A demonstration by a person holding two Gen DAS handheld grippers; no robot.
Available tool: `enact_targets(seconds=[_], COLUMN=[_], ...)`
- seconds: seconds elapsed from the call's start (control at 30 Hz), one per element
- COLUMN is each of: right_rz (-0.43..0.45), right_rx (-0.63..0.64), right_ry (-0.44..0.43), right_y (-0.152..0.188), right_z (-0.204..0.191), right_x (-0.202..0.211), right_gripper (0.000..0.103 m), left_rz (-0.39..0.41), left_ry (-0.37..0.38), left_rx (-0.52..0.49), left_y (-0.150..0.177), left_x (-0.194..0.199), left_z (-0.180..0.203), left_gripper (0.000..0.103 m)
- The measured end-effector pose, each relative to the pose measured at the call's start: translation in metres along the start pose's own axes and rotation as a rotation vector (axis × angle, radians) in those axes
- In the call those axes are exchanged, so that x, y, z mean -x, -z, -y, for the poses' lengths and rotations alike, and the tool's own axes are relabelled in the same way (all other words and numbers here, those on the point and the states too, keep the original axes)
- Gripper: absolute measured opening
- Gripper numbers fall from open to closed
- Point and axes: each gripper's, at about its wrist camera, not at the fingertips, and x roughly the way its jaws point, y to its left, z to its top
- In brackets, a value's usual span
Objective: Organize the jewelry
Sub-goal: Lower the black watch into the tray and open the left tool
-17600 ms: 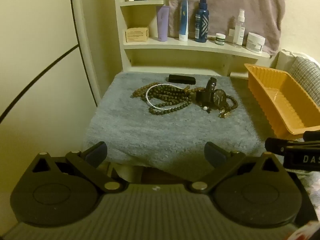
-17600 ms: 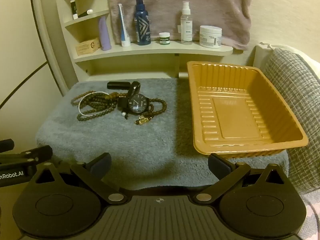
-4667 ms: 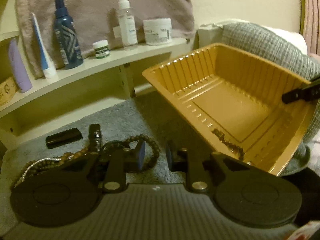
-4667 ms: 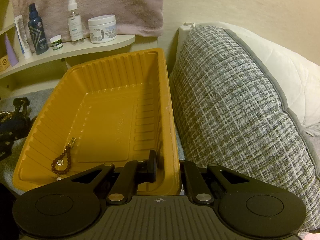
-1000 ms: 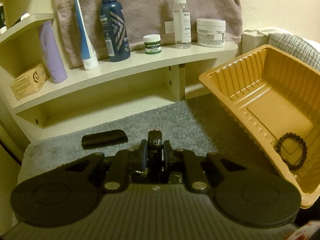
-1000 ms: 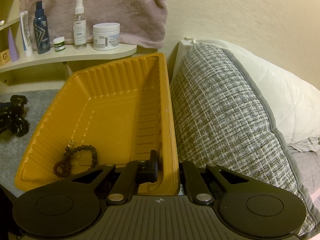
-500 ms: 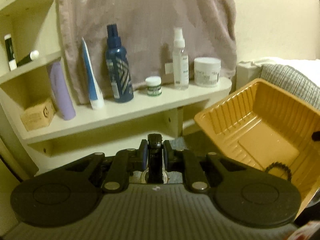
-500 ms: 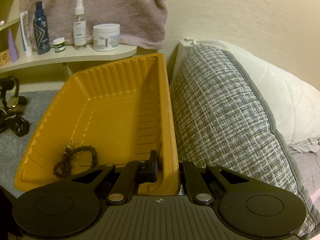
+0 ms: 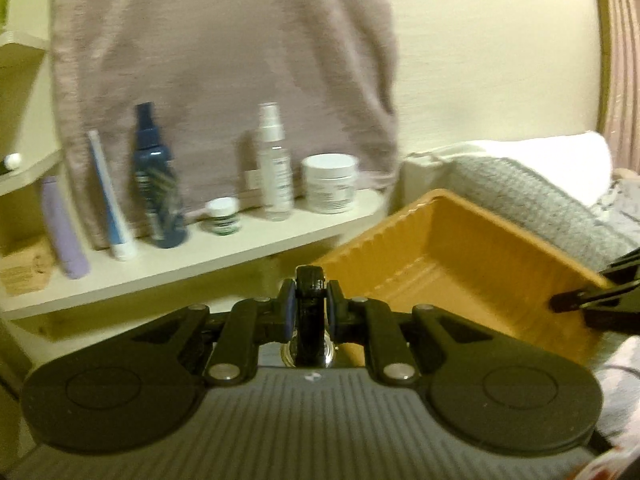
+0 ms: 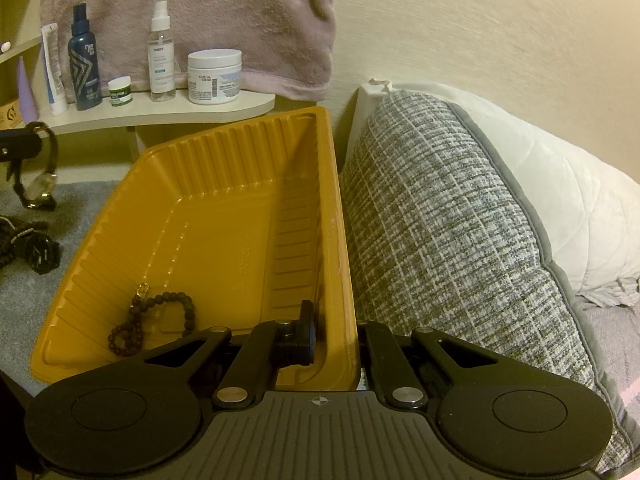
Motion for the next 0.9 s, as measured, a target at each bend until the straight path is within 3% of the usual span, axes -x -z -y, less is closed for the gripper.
enact_targets(seconds=[0.37, 0.67, 0.77, 0.9], right_rz=[0.000, -0.002, -0.002, -0.004], right_rx=[-0.003, -0.006, -0.006, -0.007], right_ry=[-0.002, -0.003, -0.003, -0.004], right_y=[0.000, 0.001, 0.001, 0.001], right_z=[0.000, 0.000, 0.000, 0.001], right_x=[0.000, 0.000, 0.000, -0.001], right_gripper=[0.006, 0.006, 0.006, 0.006], left_rz=[-0.054, -0.122, -0.093, -0.070], left_ry=[0.123, 0.154, 0.153, 0.118], left_rx=[-0.031, -0.047, -0.042, -0.034], left_y=[0.012, 0.029, 0.027, 0.025], left_x=[-0.018, -0.032, -0.026, -0.016], left_z=[0.053, 0.066, 0.066, 0.055], left_gripper=[0.014, 0.015, 0.026, 0.026])
